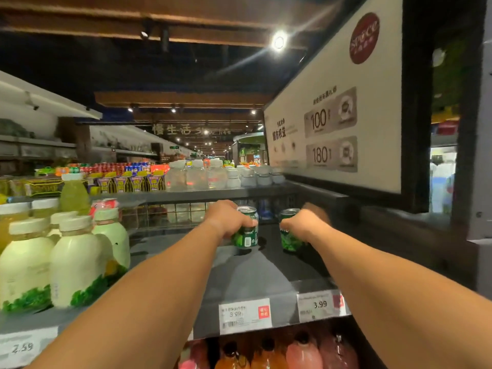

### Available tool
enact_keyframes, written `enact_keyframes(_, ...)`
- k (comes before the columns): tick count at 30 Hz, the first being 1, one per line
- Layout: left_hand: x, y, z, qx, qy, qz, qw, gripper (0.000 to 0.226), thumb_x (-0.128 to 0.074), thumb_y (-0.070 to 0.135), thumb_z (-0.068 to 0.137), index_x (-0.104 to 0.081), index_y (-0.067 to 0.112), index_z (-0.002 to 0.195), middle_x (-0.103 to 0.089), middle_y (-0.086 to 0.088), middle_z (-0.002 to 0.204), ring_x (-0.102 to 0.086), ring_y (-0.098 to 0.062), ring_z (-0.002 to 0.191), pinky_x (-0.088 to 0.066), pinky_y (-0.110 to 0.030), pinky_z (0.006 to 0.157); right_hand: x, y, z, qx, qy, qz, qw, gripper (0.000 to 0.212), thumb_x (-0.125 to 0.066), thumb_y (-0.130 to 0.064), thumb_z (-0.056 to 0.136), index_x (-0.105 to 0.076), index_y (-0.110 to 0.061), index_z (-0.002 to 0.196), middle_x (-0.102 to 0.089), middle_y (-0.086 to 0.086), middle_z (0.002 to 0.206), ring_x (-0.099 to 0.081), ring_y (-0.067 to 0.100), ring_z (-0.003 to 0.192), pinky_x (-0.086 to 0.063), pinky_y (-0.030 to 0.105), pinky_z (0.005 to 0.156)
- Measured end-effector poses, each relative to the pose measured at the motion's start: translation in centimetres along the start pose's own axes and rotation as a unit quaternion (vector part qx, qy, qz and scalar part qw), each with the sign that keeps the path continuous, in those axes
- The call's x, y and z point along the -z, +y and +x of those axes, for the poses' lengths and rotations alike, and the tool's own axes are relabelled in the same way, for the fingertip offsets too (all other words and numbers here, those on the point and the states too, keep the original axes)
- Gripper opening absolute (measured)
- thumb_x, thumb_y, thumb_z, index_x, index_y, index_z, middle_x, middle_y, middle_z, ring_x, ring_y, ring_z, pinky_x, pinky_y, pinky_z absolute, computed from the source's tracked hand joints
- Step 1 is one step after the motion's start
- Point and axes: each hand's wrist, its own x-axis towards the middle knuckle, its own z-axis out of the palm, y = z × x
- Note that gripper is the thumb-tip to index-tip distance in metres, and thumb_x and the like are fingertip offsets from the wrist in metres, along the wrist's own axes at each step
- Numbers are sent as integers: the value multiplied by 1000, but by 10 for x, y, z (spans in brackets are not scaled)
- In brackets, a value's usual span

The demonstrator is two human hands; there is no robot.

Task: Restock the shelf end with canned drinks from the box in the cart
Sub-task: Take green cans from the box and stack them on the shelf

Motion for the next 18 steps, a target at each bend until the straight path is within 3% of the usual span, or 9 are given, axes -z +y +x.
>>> enact_keyframes(3, -10, 3, 24, -9, -7, 23, 1000, 76, -94, 40, 58, -63, 10, 120, -68, -10, 115, -67, -30, 99, -59, -45, 85, -6, -4, 29, -1, 41, -15, 999, 33, -79, -40, 72, -54, -18, 74, -54, -1, 72, -58, 18, 71, -46, 27, 58)
enact_keyframes(7, -29, 10, 54, -8, -3, 31, 999, 69, -93, 37, 62, -65, 8, 117, -70, -10, 107, -69, -28, 92, -59, -42, 84, -10, -3, 63, 14, 37, -12, 999, 31, -80, -33, 74, -53, -18, 70, -54, -2, 69, -52, 12, 61, -33, 23, 46)
enact_keyframes(14, -56, 15, 93, 4, -27, 97, 995, 56, -87, 37, 72, -62, 5, 111, -71, -8, 102, -69, -25, 89, -59, -39, 81, -23, 2, 106, 6, 3, -74, 997, 25, -74, -28, 83, -65, -9, 97, -65, 6, 92, -64, 23, 88, -48, 27, 68)
enact_keyframes(16, -60, 17, 101, 12, -18, 102, 995, 48, -78, 37, 83, -63, 5, 115, -69, -7, 107, -67, -24, 94, -56, -34, 80, -28, 4, 114, 5, 0, -74, 997, 23, -74, -28, 84, -64, -10, 95, -67, 8, 98, -63, 23, 86, -47, 27, 68)
enact_keyframes(18, -62, 20, 105, 15, -7, 108, 994, 36, -58, 27, 99, -60, 17, 133, -62, -6, 128, -64, -24, 106, -52, -28, 80, -32, 6, 120, 8, -5, -67, 998, 24, -75, -31, 84, -62, -11, 90, -68, 8, 100, -62, 22, 82, -46, 27, 67)
